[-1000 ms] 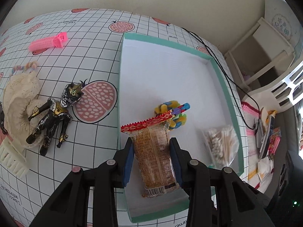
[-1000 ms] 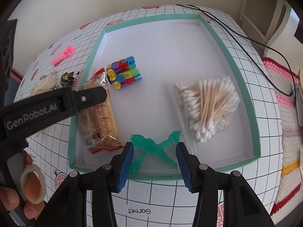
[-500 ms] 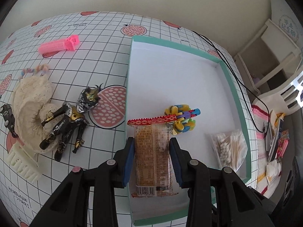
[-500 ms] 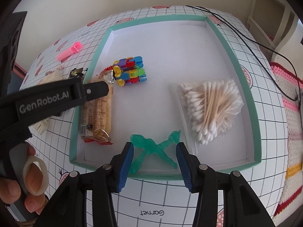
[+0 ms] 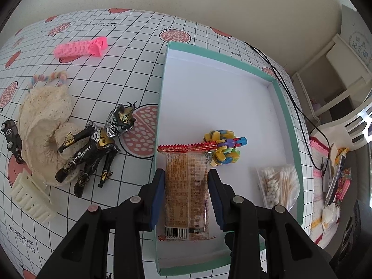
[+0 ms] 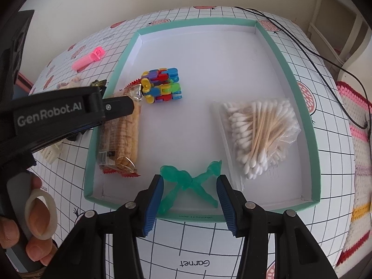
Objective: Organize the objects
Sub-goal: 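Carry the snack bar with the left tool while the right tool carries the green figure into the box, then open the left tool to drop the snack bar while the right tool releases the green figure, then move the left tool toward the black toy car while the right tool approaches the white holder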
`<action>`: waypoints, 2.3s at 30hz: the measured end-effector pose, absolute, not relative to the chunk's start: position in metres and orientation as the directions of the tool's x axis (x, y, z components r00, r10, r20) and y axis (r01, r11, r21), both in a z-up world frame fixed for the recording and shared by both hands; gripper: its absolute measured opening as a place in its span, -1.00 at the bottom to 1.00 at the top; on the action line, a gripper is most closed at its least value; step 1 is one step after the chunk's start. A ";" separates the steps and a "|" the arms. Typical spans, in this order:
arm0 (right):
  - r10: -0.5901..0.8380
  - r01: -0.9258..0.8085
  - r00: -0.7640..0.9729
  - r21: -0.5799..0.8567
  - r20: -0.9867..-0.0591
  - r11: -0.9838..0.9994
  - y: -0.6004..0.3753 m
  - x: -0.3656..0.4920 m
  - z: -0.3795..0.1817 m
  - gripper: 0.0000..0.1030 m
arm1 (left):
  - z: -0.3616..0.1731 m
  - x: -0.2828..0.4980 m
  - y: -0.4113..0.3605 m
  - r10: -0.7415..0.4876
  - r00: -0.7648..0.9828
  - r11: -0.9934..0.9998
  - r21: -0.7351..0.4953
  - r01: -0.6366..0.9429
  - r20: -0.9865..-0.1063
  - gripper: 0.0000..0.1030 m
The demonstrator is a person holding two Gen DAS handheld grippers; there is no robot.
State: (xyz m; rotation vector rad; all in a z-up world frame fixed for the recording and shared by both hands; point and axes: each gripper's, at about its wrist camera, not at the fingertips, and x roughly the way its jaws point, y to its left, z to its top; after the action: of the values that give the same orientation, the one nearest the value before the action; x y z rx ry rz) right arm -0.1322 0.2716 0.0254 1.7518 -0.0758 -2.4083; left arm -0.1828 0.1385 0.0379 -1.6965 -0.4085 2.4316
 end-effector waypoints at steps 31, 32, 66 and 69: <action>-0.119 0.018 -0.400 0.122 -0.909 -0.992 0.290 -0.133 0.062 0.16 | 0.069 -0.178 0.113 0.128 -0.418 -0.974 -0.193 0.117 -0.899 0.06; -0.117 0.012 -0.402 0.123 -0.908 -0.992 0.291 -0.133 0.062 0.24 | 0.067 -0.179 0.111 0.111 -0.414 -0.975 -0.180 0.130 -0.903 0.06; -0.119 -0.046 -0.447 0.155 -0.887 -0.987 0.301 -0.141 0.067 1.00 | 0.063 -0.172 0.081 -0.106 -0.446 -0.956 -0.032 0.292 -0.889 0.94; -0.115 -0.039 -0.445 0.148 -0.888 -0.988 0.299 -0.141 0.070 1.00 | 0.063 -0.172 0.082 -0.099 -0.445 -0.959 -0.033 0.280 -0.890 0.94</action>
State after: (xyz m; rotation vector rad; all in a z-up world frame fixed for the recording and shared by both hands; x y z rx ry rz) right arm -0.1414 0.2990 0.0698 1.6297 -0.2273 -2.6237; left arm -0.1718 0.0817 0.0631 -1.7437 -0.2969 2.8643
